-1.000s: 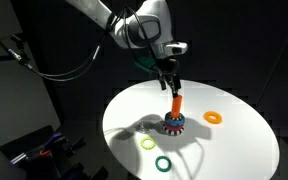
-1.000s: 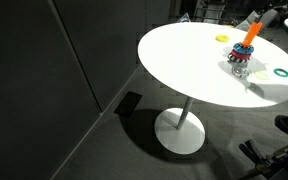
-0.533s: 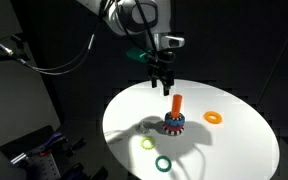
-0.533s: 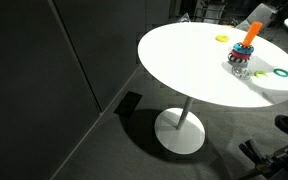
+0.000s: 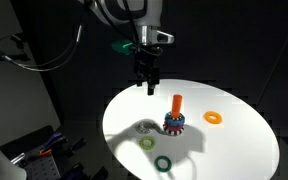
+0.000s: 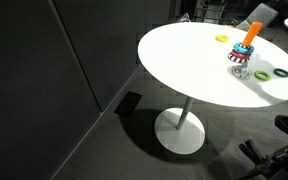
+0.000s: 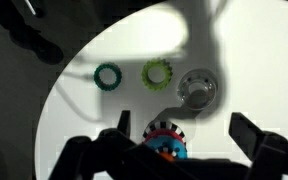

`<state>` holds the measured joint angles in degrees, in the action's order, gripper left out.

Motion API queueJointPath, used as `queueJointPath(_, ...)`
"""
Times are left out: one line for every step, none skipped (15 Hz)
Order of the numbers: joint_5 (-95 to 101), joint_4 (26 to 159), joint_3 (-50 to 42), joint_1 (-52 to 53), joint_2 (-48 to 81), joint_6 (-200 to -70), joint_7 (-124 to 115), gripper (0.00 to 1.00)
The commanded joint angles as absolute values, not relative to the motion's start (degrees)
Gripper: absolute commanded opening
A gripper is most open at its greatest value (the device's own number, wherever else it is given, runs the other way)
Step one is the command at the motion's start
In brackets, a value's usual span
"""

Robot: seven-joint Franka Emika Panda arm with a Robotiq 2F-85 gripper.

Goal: Put the black and white ring on the stack

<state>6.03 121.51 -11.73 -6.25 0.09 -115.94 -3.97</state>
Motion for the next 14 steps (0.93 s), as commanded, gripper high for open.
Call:
queueJointPath(6.18,125.46,-10.82,-7.40,-5.61,-112.56,0.04,1.00)
queueJointPath(6.29,126.25,-10.83,-7.41,-6.79,-112.06,0.84,1.00)
queueJointPath(6.28,126.87,-10.86,-7.43,-7.77,-111.49,1.60,1.00)
queueJointPath(6.30,127.53,-10.90,-7.44,-8.85,-110.94,2.41,1.00)
queueJointPath(6.40,128.18,-10.92,-7.46,-9.82,-110.73,2.99,1.00)
queueJointPath(6.45,128.68,-10.94,-7.46,-10.64,-110.49,3.45,1.00)
queueJointPath(6.50,129.15,-10.95,-7.48,-11.32,-110.44,3.79,1.00)
queueJointPath(6.48,129.51,-10.95,-7.49,-11.86,-110.31,3.93,1.00)
queueJointPath(6.51,129.87,-10.94,-7.50,-12.29,-110.28,4.09,1.00)
queueJointPath(5.85,128.38,-10.76,-7.31,-9.93,-111.04,2.69,1.00)
queueJointPath(5.85,128.65,-10.75,-7.31,-10.30,-111.03,2.71,1.00)
queueJointPath(5.85,128.68,-10.73,-7.31,-10.24,-111.03,2.71,1.00)
queueJointPath(5.85,128.69,-10.70,-7.30,-10.14,-111.04,2.70,1.00)
queueJointPath(5.86,128.69,-10.67,-7.30,-10.02,-111.05,2.69,1.00)
